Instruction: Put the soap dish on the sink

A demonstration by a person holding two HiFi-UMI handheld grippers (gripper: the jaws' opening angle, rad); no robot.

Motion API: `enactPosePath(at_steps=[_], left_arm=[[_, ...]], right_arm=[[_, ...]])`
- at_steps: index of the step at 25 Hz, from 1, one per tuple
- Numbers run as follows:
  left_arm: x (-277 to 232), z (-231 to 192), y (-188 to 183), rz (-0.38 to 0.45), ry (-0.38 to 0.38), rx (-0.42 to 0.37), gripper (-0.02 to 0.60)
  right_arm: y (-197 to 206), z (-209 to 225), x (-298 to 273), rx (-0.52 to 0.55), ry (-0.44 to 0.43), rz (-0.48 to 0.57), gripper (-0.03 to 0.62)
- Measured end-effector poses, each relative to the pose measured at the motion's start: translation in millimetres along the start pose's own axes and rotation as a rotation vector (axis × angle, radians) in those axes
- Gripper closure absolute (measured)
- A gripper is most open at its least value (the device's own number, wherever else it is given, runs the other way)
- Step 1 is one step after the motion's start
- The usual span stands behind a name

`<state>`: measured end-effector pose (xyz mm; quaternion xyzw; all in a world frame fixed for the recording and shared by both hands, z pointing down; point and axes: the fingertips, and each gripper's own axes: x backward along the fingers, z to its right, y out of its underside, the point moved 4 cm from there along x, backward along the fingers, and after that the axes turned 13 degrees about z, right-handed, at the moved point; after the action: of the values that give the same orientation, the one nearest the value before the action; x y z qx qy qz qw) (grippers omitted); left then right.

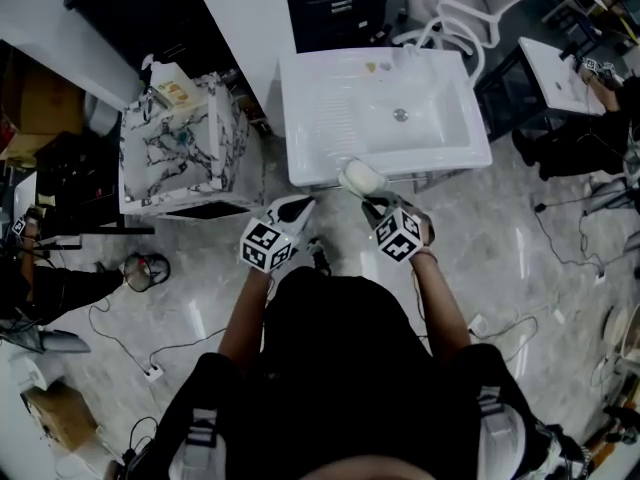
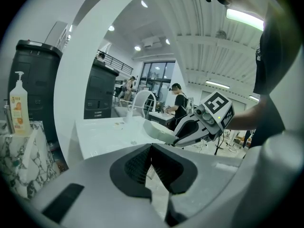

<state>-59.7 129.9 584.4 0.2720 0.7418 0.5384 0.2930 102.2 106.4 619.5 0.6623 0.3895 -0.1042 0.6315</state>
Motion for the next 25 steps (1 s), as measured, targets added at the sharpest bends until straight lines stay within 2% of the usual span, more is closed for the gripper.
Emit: enactPosePath(at_steps=[16, 25], left_arm=[[0.4, -68.7, -19.0, -0.009, 0.001, -0.014, 0.581], [-7.6, -79.7, -19.4, -0.031, 0.059, -0.028, 0.581]], right_arm=[[-19.1, 31.1, -44.8, -0.005, 0.015, -0.024, 0.574], [-28.1, 42.2, -58.5, -0.016, 0.048, -0.031, 0.574]])
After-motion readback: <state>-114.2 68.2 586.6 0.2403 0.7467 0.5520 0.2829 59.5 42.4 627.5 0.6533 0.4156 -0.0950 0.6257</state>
